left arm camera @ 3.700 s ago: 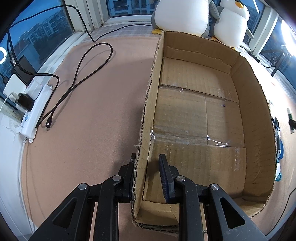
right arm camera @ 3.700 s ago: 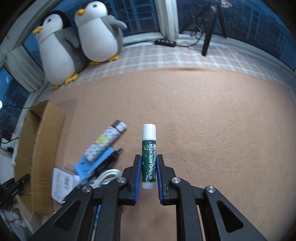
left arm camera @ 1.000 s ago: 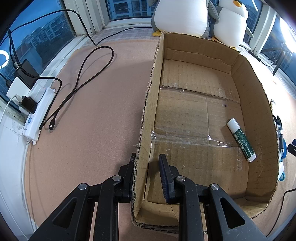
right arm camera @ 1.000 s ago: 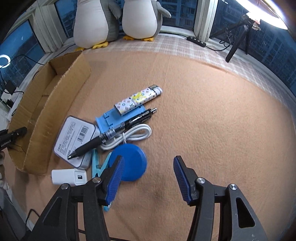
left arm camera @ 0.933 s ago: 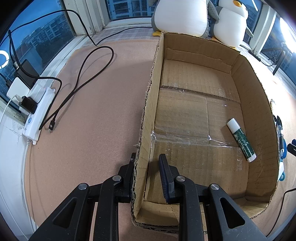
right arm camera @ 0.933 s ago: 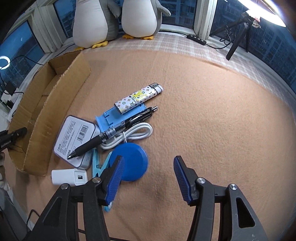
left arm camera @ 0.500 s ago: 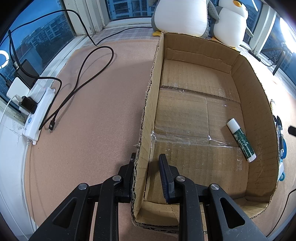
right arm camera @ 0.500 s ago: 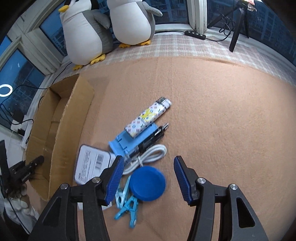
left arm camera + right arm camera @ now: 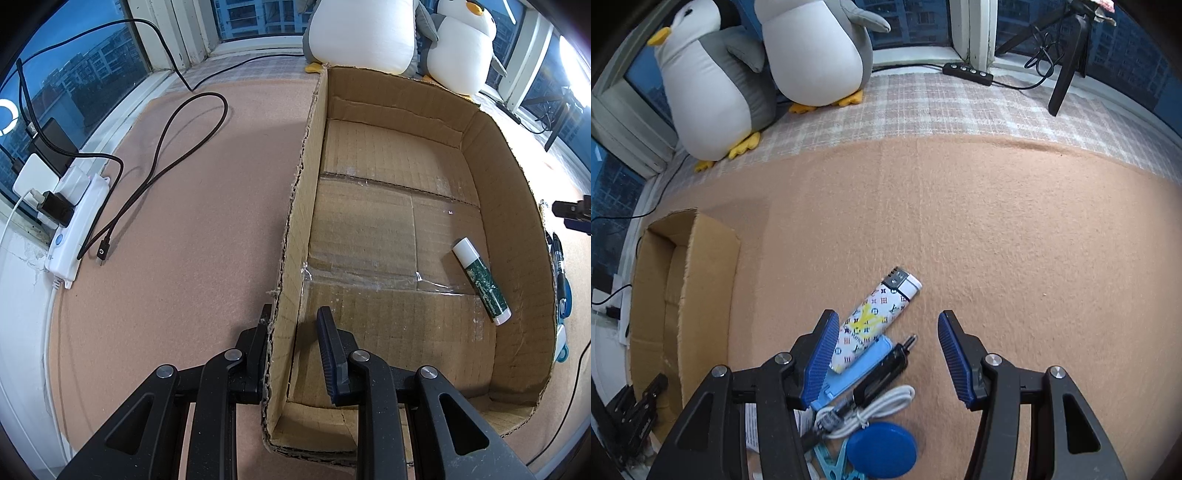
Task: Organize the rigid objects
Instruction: 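Move the right gripper back to the patterned lighter, then close the right gripper on the patterned lighter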
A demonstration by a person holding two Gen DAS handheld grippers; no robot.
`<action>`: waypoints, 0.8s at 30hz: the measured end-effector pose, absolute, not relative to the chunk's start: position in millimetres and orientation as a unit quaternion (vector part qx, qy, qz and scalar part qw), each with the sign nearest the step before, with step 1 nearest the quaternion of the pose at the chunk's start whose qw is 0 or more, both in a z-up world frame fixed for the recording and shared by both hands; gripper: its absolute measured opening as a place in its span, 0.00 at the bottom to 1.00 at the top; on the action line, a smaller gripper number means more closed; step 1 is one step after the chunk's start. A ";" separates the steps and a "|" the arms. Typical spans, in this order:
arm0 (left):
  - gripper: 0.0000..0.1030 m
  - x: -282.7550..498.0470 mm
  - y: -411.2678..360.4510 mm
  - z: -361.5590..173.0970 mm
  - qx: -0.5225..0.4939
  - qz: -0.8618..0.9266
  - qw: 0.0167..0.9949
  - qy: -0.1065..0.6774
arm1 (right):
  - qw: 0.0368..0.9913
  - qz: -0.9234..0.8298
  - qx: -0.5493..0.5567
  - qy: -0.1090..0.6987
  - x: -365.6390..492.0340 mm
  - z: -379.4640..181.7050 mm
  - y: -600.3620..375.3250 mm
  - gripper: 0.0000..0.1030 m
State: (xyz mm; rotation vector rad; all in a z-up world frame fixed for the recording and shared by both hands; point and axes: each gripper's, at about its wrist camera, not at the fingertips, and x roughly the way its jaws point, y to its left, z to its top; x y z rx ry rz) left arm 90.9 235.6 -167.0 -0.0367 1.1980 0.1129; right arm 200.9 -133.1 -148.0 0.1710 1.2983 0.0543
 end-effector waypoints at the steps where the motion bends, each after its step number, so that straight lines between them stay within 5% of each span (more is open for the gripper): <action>1: 0.23 91.0 235.5 -167.1 -0.018 0.053 0.824 0.563 | 0.789 0.023 0.082 0.608 203.2 -152.1 -132.5 0.50; 13: 0.23 91.6 234.5 -167.8 -0.019 0.055 0.824 0.563 | 0.777 0.019 0.100 0.621 212.8 -170.3 -128.3 0.49; 18: 0.23 91.7 234.5 -167.8 -0.019 0.055 0.825 0.563 | 0.778 0.021 0.078 0.624 217.6 -171.9 -118.4 0.30; 24: 0.23 92.0 234.6 -167.6 -0.019 0.055 0.825 0.563 | 0.787 0.024 0.041 0.616 216.9 -173.8 -105.8 0.27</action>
